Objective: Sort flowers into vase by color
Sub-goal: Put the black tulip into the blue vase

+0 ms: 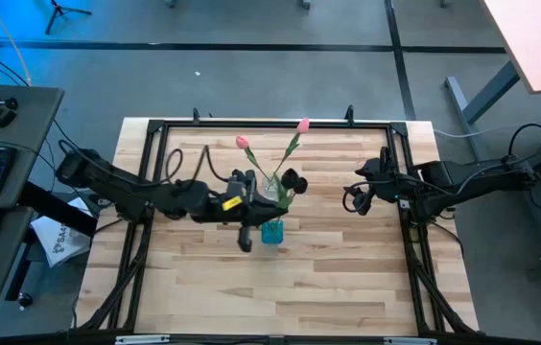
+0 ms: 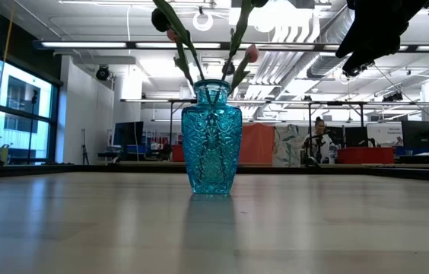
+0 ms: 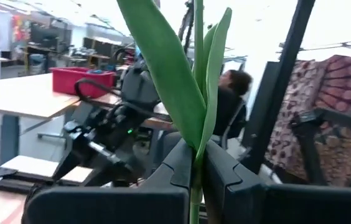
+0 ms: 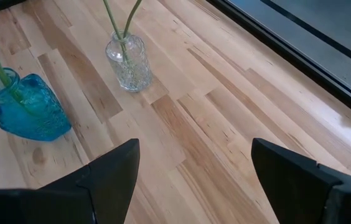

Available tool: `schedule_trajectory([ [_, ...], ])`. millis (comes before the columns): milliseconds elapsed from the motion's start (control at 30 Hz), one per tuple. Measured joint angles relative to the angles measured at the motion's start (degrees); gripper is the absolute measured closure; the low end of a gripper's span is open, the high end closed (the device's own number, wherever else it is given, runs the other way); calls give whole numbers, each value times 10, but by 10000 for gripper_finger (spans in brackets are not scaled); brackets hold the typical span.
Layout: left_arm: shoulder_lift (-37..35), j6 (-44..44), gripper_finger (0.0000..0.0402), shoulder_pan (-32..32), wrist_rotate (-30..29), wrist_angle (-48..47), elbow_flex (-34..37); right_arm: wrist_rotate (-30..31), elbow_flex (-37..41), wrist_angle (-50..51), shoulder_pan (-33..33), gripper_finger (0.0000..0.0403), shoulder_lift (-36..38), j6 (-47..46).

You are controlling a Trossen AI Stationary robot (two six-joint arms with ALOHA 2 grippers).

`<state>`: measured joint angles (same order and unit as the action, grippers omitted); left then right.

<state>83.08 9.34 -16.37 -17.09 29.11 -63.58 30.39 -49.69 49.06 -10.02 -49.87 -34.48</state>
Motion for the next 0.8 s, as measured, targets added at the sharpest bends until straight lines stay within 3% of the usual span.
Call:
schedule_trajectory([
  [200,20,9,401,25,-13,23,1,0,0,0,0,98,0,0],
  [333,19,24,401,45,-7,61,43,-2,0,0,0,98,0,0],
  [533,9,59,401,60,-2,217,128,-2,0,2,0,98,0,0],
  [800,10,55,401,60,-47,209,161,11,0,2,0,98,0,0],
])
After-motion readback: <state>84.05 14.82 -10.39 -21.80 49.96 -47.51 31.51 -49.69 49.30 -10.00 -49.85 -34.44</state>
